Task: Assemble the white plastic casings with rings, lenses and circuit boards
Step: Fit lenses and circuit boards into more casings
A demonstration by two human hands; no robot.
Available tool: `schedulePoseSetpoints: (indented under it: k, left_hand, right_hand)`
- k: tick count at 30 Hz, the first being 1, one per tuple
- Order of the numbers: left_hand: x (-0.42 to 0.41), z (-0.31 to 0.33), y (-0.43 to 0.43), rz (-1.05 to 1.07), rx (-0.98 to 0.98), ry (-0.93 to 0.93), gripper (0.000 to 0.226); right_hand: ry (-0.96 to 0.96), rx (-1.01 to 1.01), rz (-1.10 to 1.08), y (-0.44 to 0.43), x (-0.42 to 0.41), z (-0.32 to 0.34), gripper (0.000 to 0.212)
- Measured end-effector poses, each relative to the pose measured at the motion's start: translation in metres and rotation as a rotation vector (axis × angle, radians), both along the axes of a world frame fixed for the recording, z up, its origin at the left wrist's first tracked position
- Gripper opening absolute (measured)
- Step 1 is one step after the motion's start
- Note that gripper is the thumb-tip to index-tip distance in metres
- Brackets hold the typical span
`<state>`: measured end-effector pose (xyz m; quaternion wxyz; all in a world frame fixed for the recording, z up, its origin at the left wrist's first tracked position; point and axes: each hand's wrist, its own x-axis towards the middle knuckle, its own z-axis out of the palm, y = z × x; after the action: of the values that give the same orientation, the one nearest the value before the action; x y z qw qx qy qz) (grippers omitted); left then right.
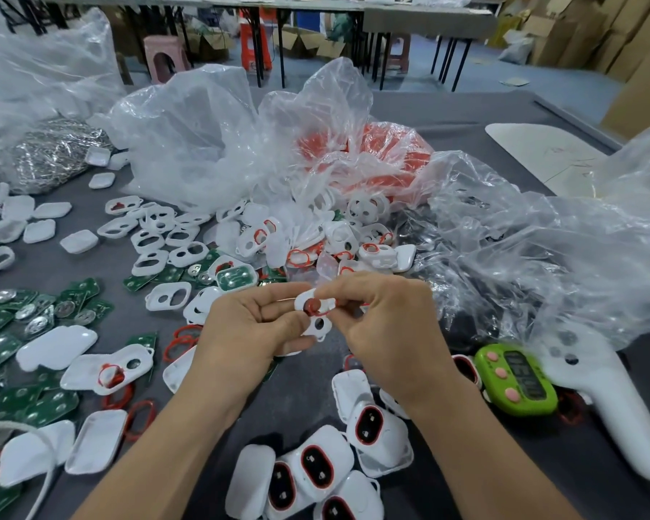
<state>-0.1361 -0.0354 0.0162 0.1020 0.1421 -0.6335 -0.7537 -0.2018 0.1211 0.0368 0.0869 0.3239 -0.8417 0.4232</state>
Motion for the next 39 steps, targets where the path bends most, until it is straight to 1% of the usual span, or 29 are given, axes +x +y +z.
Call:
schedulePoseSetpoints:
  k: [4,7,11,15,20,23,25,27,30,32,36,39]
  left_hand:
    - [0.001,0.001,0.000,0.006,-0.011,-0.025,0.030]
    - [0.001,0.001,-0.003,-0.025,-0.007,-0.068,0.036]
    - [0.004,0.000,-0.011,-0.117,-0.007,-0.117,0.029]
    - [0.006,0.003,-0.017,-0.221,0.003,-0.101,0.027]
    - [0.006,0.004,-0.019,-0.310,0.057,-0.087,0.030]
    - [0.005,0.005,-0.021,-0.346,0.147,-0.079,0.029]
    - [0.005,0.005,-0.022,-0.370,0.193,-0.076,0.030]
    - [0.006,0.003,-0.022,-0.390,0.198,-0.074,0.030]
    - [0.008,0.001,-0.022,-0.393,0.149,-0.064,0.031]
    - [0.008,0.000,-0.022,-0.371,0.112,-0.058,0.031]
    - [0.008,0.000,-0.017,-0.338,0.009,-0.048,0.030]
    - [0.007,0.000,-0.011,-0.283,-0.083,-0.033,0.031]
  right_hand:
    - [0.016,-0.040,0.016,-0.001,0.001,-0.002,0.029]
    - [-0.015,-0.070,0.043,0.001,0.000,-0.002,0.027]
    - [-0.178,-0.068,0.079,0.004,-0.002,-0.001,0.024]
    - [-0.314,-0.112,0.144,0.005,-0.006,0.002,0.025]
    - [-0.612,-0.216,0.240,0.007,-0.013,0.002,0.029]
    - [-0.695,-0.329,0.285,0.006,-0.014,-0.001,0.033]
    - [-0.754,-0.347,0.296,0.007,-0.012,0.000,0.034]
    - [-0.784,-0.343,0.318,0.008,-0.012,0.002,0.034]
    - [-0.841,-0.327,0.322,0.008,-0.012,0.003,0.032]
    - [-0.858,-0.323,0.279,0.006,-0.010,0.003,0.031]
    - [-0.835,-0.311,0.166,0.004,-0.009,0.002,0.029]
    - [-0.836,-0.276,0.133,0.005,-0.009,0.001,0.029]
